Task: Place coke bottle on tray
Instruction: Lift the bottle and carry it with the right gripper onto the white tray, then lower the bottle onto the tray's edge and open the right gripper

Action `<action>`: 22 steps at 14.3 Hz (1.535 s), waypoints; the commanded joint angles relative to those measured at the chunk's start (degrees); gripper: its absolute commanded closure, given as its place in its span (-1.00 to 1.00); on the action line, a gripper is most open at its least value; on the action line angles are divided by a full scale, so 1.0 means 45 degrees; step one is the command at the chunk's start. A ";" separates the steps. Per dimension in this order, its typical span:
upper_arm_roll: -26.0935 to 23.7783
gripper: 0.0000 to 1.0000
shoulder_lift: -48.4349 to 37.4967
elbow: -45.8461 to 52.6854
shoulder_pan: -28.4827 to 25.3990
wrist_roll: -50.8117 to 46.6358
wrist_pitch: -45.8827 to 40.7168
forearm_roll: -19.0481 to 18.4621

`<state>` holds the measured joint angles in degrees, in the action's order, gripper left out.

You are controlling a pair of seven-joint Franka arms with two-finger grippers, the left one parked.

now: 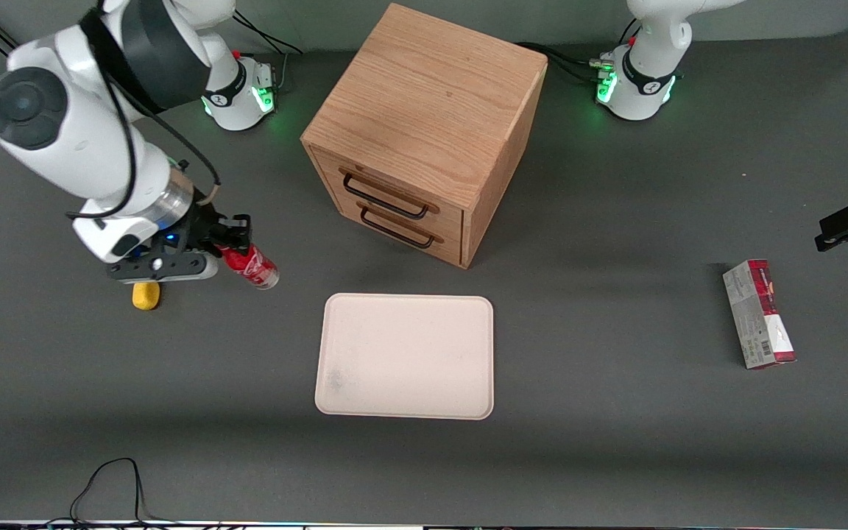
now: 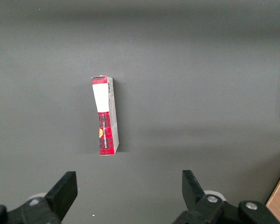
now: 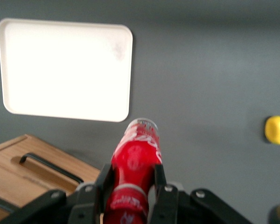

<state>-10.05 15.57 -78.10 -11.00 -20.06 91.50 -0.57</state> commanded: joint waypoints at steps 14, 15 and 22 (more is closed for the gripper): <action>-0.1633 0.97 0.8160 0.5696 -0.0329 0.0688 0.4608 -0.2256; -0.1633 0.92 0.8316 0.5618 -0.0329 0.0688 0.4609 -0.2256; -0.1556 -1.00 0.8318 0.4779 -0.0309 0.0571 0.4648 -0.2275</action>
<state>-16.82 53.65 -56.08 -12.42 -17.65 112.55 -9.57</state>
